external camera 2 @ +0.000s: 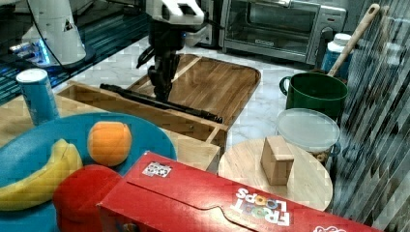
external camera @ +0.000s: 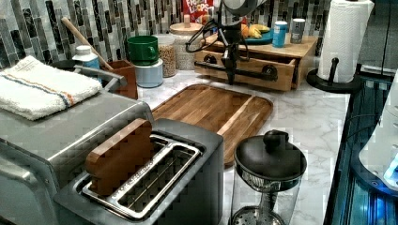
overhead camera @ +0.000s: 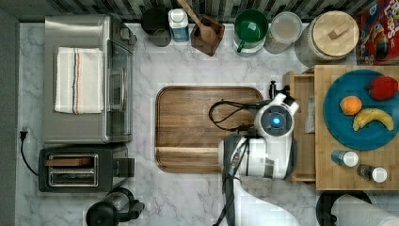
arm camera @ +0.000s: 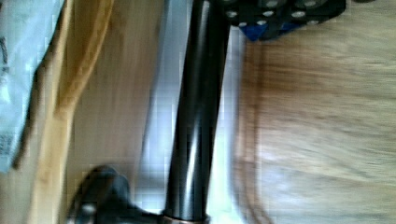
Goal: Close the drawer.
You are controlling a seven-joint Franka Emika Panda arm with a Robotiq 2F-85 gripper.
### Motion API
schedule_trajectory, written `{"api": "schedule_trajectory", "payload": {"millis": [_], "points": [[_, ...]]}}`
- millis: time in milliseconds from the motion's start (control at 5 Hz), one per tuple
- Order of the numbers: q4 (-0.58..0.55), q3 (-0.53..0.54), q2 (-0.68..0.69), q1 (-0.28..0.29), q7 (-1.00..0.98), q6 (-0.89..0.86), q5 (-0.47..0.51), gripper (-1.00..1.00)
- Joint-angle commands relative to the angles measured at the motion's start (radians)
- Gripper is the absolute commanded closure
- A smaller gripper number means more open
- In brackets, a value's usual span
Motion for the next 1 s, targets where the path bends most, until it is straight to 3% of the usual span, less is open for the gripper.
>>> {"api": "schedule_trajectory", "payload": {"millis": [200, 400, 1000], "points": [[0.177, -0.098, 0.041, -0.216, -0.278, 0.069, 0.121, 1.00], [0.226, -0.087, 0.076, -0.258, -0.322, 0.072, 0.121, 1.00], [0.208, -0.095, 0.017, -0.219, -0.241, -0.034, 0.083, 1.00]]}}
